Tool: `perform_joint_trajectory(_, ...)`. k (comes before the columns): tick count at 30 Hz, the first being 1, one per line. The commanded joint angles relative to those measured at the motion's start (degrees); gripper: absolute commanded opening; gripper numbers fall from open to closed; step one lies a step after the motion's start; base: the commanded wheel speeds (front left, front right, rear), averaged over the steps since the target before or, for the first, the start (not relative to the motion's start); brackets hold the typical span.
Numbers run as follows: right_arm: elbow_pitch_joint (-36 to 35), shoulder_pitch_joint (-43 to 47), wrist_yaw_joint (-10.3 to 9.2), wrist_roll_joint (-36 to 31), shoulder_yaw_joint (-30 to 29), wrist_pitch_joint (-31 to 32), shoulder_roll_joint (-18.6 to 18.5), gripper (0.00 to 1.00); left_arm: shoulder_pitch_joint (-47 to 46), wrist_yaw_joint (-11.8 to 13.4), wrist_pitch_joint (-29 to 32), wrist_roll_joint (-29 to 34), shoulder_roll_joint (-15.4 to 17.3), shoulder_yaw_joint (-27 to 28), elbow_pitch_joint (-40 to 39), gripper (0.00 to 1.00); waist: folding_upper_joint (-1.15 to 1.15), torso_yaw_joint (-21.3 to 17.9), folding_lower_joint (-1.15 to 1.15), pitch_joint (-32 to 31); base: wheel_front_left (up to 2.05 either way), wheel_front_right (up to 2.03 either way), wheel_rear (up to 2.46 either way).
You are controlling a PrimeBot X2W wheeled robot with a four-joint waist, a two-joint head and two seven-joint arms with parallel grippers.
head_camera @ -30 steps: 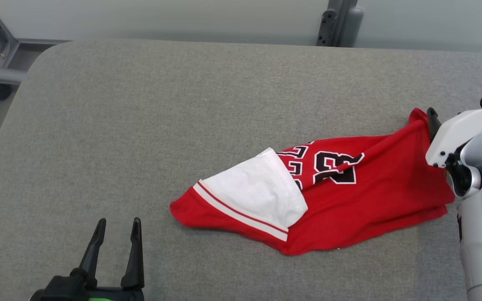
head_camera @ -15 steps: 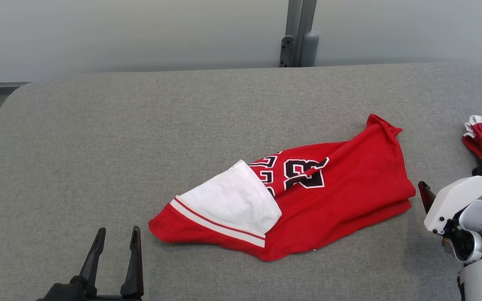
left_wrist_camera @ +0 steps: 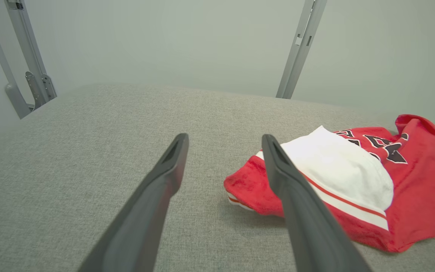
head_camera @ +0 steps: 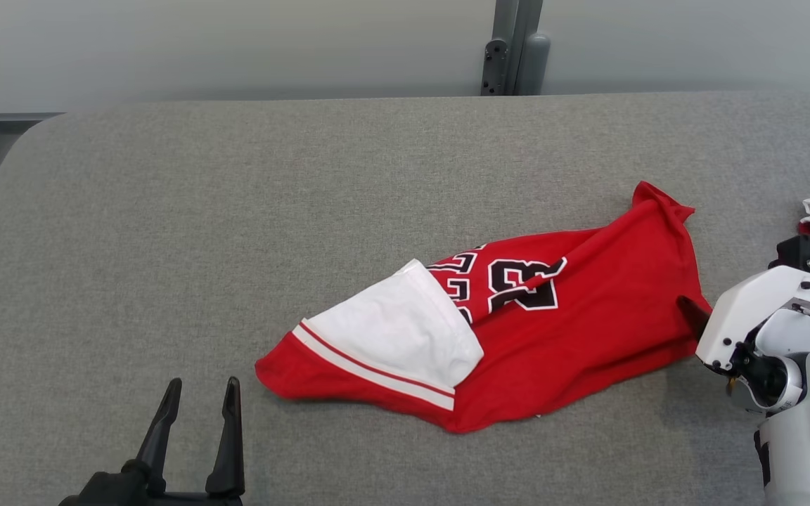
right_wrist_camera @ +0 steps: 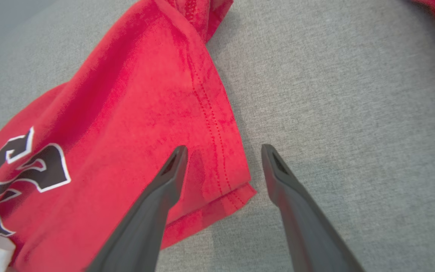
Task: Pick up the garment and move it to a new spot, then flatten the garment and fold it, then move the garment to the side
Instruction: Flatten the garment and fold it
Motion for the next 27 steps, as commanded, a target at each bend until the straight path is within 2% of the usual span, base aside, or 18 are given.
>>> perform_joint_trajectory(1, 0.56, -0.44, -0.01, -0.52, -0.34, 1.0, -0.06, 1.0, -0.92, -0.22, 0.05, -0.06, 0.41, -0.09, 0.02, 1.0, 0.0, 0.67, 0.0, 0.5, 0.0, 0.0, 0.0)
perform_joint_trajectory(4, 0.82, -1.54, -0.01, -0.69, -0.5, 1.84, -0.02, 1.0, -1.16, -0.22, 0.05, -0.02, 0.56, -0.04, -0.08, 1.0, 0.0, 1.2, 0.0, 0.86, 0.0, 0.0, 0.0)
perform_joint_trajectory(5, 0.88, -1.54, -0.01, -0.71, -0.4, 1.97, 0.0, 0.88, -1.17, -0.22, 0.05, -0.01, 0.58, 0.03, -0.11, 1.0, 0.0, 1.3, 0.0, 0.94, 0.0, 0.0, 0.0)
perform_joint_trajectory(6, 0.95, -1.52, -0.01, -0.51, -0.26, 2.1, 0.05, 0.51, -1.13, -0.22, 0.05, 0.0, 0.56, 0.1, -0.15, 1.0, 0.0, 1.37, 0.0, 1.01, 0.0, 0.0, 0.0)
perform_joint_trajectory(9, 1.02, -1.35, -0.01, -0.13, 0.13, 1.75, 0.09, 0.03, -1.08, -0.22, 0.05, 0.02, 0.51, 0.25, -0.13, 1.0, 0.0, 1.44, 0.0, 1.04, 0.0, 0.0, 0.0)
perform_joint_trajectory(10, 0.93, -1.12, -0.01, -0.33, 0.32, 1.47, 0.1, 0.0, -1.0, -0.22, 0.05, 0.01, 0.5, 0.26, -0.08, 1.0, 0.0, 1.44, 0.0, 0.99, 0.0, 0.0, 0.0)
perform_joint_trajectory(17, -3.15, 1.42, -0.01, 0.3, 1.03, -0.77, -0.03, 0.0, -0.29, -0.22, 0.05, 0.2, 0.1, 0.49, 0.15, 1.0, 0.0, 0.82, 0.0, -0.25, 0.0, 0.0, 0.0)
perform_joint_trajectory(20, -7.61, 3.92, -0.01, 1.39, 1.66, -0.55, 0.1, 0.0, 0.3, -0.23, 0.05, 0.2, -0.11, 0.64, 0.16, 1.0, 0.0, 0.32, 0.0, -0.91, 0.0, 0.0, 0.0)
perform_joint_trajectory(27, -22.95, 12.12, -0.01, 4.25, 1.11, 1.83, 0.61, 0.0, 1.32, -0.23, 0.05, -0.15, -0.54, 0.99, 0.18, 1.0, 0.0, -1.29, 0.0, -2.17, 0.0, 0.0, 0.0)
